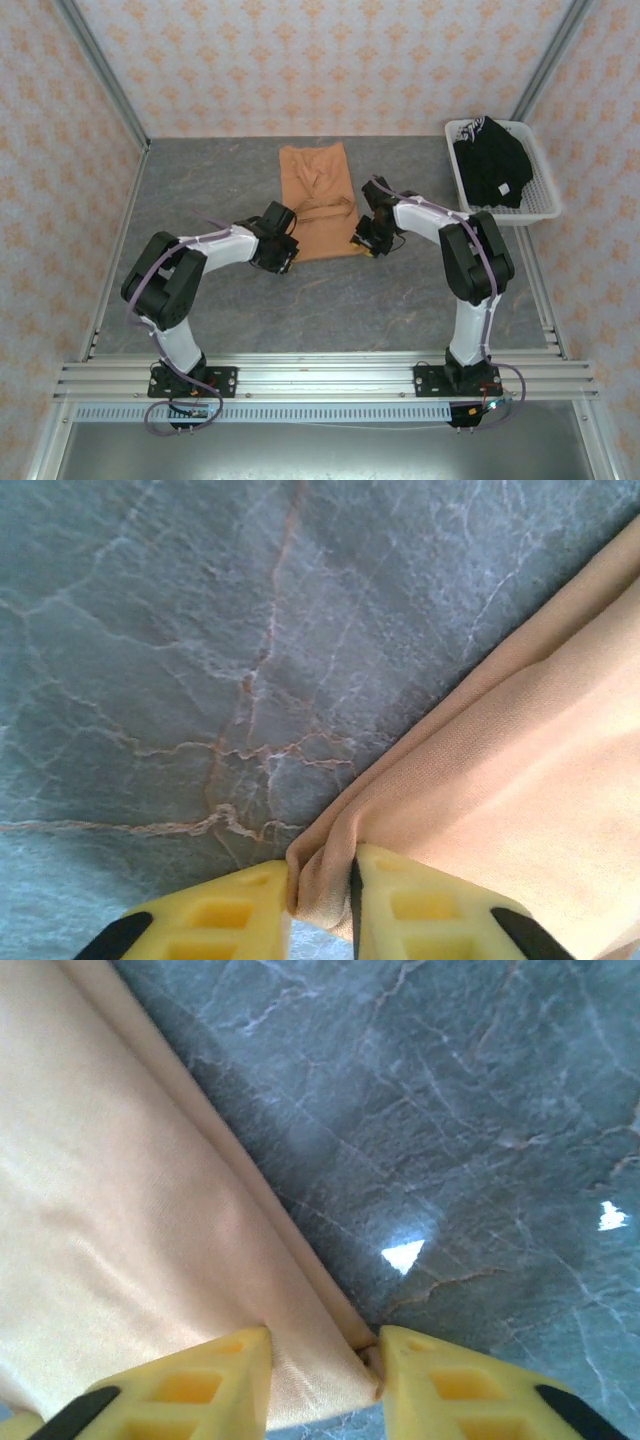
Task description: Fold and stack the t-shirts
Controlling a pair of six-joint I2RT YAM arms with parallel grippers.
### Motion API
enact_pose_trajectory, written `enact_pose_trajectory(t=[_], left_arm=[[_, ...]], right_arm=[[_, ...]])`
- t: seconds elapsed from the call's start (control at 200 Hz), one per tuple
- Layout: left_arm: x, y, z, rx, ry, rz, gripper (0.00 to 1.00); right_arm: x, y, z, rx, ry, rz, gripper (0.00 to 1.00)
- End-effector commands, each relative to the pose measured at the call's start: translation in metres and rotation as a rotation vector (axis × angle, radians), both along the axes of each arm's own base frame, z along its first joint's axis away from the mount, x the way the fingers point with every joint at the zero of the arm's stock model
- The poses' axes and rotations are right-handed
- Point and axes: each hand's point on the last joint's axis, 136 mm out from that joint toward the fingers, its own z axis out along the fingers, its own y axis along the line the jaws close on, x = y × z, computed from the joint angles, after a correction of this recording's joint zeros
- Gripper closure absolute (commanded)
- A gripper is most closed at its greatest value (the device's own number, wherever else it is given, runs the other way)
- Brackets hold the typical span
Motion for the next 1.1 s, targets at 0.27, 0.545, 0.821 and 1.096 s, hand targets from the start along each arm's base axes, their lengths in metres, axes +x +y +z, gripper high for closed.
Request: enact_pose_trajectory(t=[0.27, 0.545, 0.821, 1.096], left_arm=[[0.043, 0.015, 0.032, 0.044, -0.142, -0.015, 1.00], [0.082, 0.027, 0.141, -0.007, -0.360, -0.033, 1.00], [0.068, 0.023, 0.162, -0.004, -0.383, -0.118, 1.00], [-0.032, 0.014, 0.066, -0.001, -0.141, -0.236, 1.00]], right_arm=[[0.025, 0.007, 0.024, 0.001, -0.065, -0.040, 1.00], [0.065, 0.008, 0.131, 0.038, -0.270, -0.060, 1.00], [0.051, 0.015, 0.145, 0.082, -0.264, -0.045, 1.00], [-0.031, 0.013, 0.079, 0.072, -0.101, -0.005, 1.00]])
